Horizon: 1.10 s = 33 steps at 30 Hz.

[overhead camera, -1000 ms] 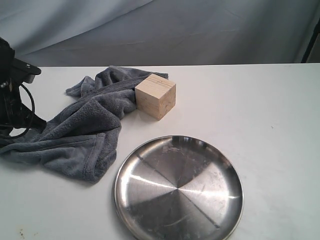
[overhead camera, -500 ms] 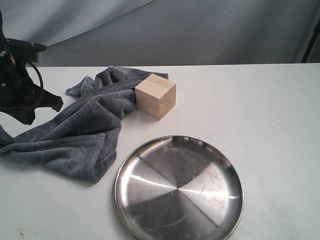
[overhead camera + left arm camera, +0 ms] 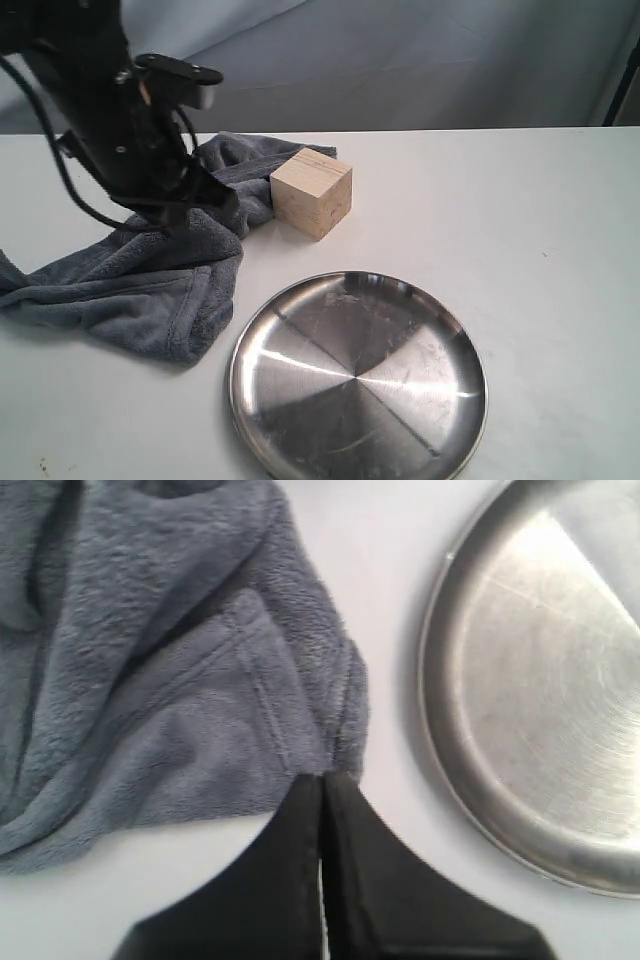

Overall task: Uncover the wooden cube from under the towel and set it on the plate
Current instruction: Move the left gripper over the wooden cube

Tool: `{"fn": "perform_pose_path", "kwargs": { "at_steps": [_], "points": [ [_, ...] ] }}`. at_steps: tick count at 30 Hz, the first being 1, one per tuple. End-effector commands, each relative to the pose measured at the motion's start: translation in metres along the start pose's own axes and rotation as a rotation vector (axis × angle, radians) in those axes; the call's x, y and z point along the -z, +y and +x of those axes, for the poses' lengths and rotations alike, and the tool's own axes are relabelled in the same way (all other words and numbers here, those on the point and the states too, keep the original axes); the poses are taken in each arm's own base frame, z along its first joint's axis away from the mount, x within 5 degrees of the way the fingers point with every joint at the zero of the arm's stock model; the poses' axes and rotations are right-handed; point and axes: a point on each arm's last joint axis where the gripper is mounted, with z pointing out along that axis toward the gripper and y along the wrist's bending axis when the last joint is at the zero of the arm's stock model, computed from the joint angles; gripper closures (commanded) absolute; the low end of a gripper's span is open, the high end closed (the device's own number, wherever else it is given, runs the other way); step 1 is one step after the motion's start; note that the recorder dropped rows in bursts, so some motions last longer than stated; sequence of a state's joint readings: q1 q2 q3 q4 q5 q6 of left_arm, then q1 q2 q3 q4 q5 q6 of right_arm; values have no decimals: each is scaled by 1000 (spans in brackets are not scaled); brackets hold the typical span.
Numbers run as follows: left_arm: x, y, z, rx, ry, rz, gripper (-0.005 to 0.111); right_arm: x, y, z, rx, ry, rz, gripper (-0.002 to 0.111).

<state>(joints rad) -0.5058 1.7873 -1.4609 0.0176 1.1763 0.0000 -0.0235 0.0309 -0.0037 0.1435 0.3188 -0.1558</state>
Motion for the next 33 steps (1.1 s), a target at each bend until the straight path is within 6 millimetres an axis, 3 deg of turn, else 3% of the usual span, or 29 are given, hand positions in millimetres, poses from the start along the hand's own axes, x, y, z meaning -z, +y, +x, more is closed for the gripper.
{"fn": "perform_pose_path", "kwargs": {
  "at_steps": [1,17,33],
  "points": [
    [-15,-31,-21,-80,41,11,107,-1,0,1,2,2,-3,108],
    [-38,-117,-74,-206,-35,130,107,-1,0,1,2,2,-3,108],
    [-37,-121,-117,-201,-177,83,107,-1,0,1,2,2,-3,108]
  ]
}}
